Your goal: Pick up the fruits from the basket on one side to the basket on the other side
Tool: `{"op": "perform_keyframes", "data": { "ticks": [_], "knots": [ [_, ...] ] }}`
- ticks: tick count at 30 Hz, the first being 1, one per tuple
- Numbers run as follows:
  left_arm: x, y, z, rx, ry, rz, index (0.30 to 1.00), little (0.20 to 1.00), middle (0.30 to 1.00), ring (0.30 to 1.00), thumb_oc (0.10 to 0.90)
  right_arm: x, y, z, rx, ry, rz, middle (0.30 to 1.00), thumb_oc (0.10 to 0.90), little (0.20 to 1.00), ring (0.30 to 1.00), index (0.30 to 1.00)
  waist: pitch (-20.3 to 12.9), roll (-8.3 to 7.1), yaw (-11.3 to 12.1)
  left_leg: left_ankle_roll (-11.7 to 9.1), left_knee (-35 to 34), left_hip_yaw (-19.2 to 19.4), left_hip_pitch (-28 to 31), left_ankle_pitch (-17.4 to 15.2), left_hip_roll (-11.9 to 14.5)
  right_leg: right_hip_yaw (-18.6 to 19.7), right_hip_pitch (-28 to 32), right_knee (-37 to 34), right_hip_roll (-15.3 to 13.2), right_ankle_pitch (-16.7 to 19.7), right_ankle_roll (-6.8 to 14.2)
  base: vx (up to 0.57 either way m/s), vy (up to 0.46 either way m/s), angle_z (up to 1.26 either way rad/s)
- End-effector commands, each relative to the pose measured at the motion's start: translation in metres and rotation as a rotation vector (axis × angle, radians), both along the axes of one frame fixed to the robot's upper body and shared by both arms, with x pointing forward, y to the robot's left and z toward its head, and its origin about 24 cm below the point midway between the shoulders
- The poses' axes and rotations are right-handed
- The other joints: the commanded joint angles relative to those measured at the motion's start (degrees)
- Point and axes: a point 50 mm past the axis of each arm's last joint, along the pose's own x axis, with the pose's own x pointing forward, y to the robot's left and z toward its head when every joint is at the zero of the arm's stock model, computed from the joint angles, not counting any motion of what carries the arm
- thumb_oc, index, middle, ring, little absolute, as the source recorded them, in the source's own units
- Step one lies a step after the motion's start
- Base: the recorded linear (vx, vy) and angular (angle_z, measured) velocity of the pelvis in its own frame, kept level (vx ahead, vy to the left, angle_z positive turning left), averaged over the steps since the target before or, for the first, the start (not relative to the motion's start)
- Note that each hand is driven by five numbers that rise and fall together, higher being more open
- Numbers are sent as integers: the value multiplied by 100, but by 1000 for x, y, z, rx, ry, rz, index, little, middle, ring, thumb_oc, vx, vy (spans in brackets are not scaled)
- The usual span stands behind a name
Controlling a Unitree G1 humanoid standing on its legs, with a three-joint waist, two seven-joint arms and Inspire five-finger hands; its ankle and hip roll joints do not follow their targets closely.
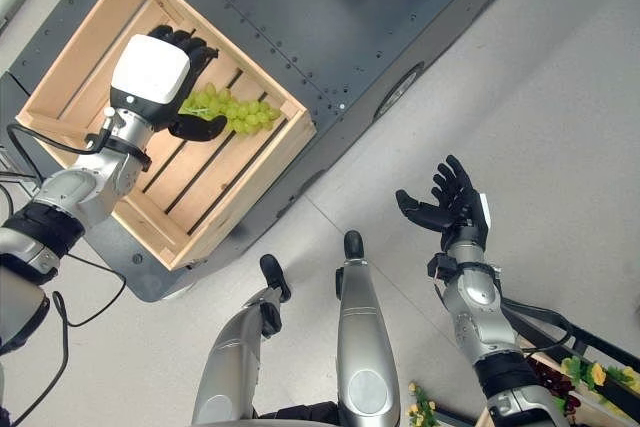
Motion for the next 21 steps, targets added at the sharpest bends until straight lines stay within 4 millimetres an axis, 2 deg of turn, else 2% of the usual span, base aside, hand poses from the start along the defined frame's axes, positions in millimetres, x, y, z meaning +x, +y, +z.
{"op": "perform_keyframes", "data": {
  "ticks": [1, 4, 7, 21],
  "knots": [
    [-14, 37, 81, 32, -317, 133, 900, 900, 900, 900, 800, 7, 12, 34, 26, -204, 64, 900, 800, 900, 900, 900, -63, -330, -85, 138, 835, 158, -395, -644, 1, -165, 254, -184, 57, -24, -157, 0, 0, 0],
    [-15, 35, 97, 69, -373, 159, 900, 900, 900, 900, 800, 8, 17, 34, 39, -211, 79, 900, 800, 900, 900, 900, -63, -404, -60, 162, 889, 167, -595, -657, 22, -208, 85, -173, 84, 21, -130, -20, 6, 3],
    [-13, 32, 103, 96, -371, 183, 900, 900, 900, 900, 800, 10, 26, 35, 53, -218, 94, 900, 800, 900, 900, 900, -63, -495, -40, 180, 950, 169, -754, -693, 41, -257, -40, -164, 117, 53, -96, -7, 3, 1],
    [-9, 34, 108, 71, -267, 211, 900, 900, 900, 900, 800, 10, 37, 34, 80, -219, 84, 900, 800, 900, 900, 900, -63, -653, 75, 278, 849, 230, -1011, -691, 48, -365, -317, -255, 196, 209, 53, -4, 28, 3]
  ]
}}
